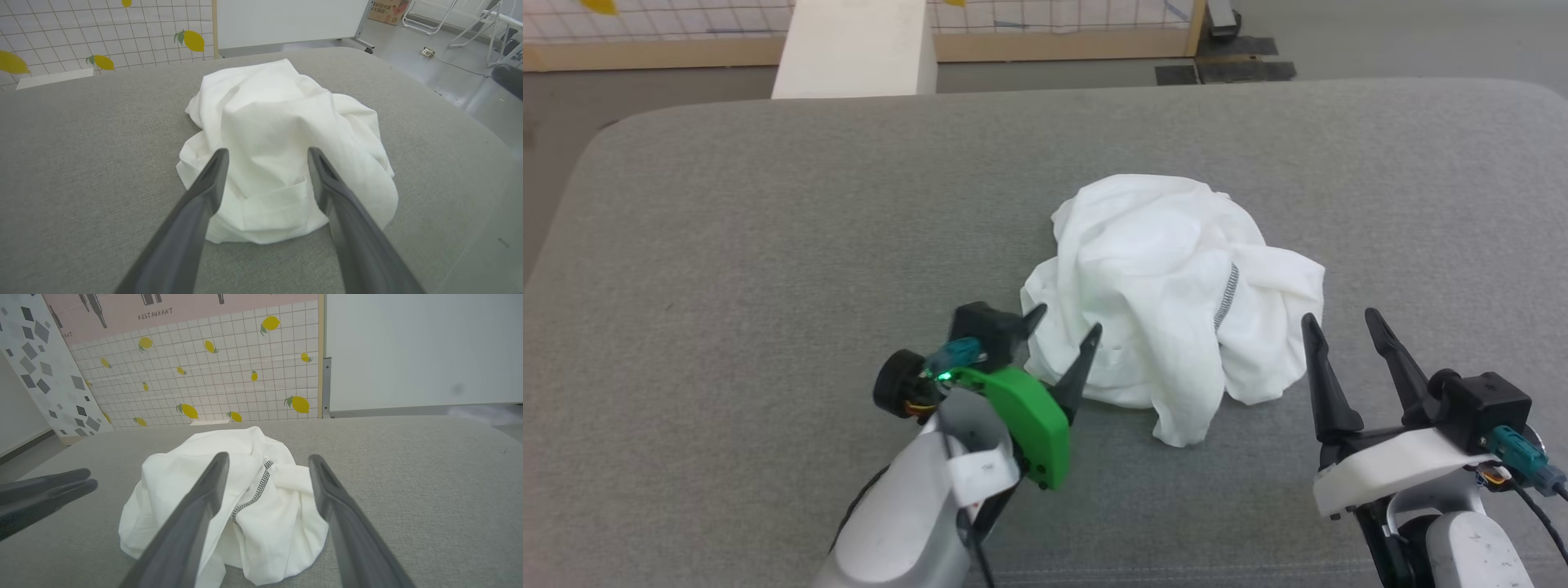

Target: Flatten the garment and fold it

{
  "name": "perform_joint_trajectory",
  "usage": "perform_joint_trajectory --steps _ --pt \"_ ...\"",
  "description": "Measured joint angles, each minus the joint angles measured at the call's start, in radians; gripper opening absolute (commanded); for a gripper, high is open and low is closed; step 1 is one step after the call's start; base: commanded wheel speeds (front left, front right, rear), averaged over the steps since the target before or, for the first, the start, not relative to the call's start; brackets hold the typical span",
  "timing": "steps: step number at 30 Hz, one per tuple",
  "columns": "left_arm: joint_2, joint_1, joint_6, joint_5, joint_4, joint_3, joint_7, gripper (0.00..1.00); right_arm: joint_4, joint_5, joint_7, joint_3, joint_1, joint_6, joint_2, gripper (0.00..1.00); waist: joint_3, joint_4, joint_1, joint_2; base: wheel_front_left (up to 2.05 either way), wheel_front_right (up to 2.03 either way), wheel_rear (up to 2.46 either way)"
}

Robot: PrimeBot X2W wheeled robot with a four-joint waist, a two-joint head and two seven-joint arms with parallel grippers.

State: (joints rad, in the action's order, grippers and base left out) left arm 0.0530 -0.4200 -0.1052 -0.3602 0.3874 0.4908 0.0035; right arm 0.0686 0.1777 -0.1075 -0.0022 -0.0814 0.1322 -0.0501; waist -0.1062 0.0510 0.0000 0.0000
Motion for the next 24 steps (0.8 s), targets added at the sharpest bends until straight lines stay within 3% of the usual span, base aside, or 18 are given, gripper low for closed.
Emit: perform_joint_trajectory --steps 5,15,16,17,18,20,24 --pt "-0.001 -0.071 0.004 -0.065 0.098 0.089 0.138 1.00 0.007 0.001 -0.007 0.005 -0.001 0.000 0.000 1.00 -0.011 0.035 0.0000 0.0000 0.00 0.00 0.00" --pt "-0.001 -0.170 0.088 -0.103 0.244 0.142 0.366 1.00 0.013 0.009 -0.017 0.024 -0.007 0.000 0.000 1.00 -0.034 0.096 0.0000 0.0000 0.00 0.00 0.00" --pt "-0.001 -0.174 0.089 -0.107 0.249 0.143 0.378 0.85 0.013 0.009 -0.018 0.025 -0.007 0.000 0.000 1.00 -0.036 0.100 0.0000 0.0000 0.00 0.00 0.00" --pt "-0.001 -0.177 0.089 -0.110 0.254 0.146 0.391 0.21 0.014 0.009 -0.018 0.025 -0.007 0.000 0.000 1.00 -0.038 0.105 0.0000 0.0000 0.00 0.00 0.00" --pt "-0.001 -0.181 0.089 -0.110 0.258 0.151 0.403 0.00 0.015 0.010 -0.020 0.025 -0.007 0.000 0.000 1.00 -0.039 0.109 0.0000 0.0000 0.00 0.00 0.00" --pt "-0.001 -0.181 0.092 -0.115 0.254 0.144 0.396 0.00 0.016 0.011 -0.021 0.025 -0.007 0.000 0.000 1.00 -0.041 0.114 0.0000 0.0000 0.00 0.00 0.00" --pt "0.007 -0.177 0.144 -0.134 0.199 0.069 0.263 0.00 0.018 0.012 -0.025 0.021 -0.007 0.000 0.000 1.00 -0.034 0.114 0.0000 0.0000 0.00 0.00 0.00"
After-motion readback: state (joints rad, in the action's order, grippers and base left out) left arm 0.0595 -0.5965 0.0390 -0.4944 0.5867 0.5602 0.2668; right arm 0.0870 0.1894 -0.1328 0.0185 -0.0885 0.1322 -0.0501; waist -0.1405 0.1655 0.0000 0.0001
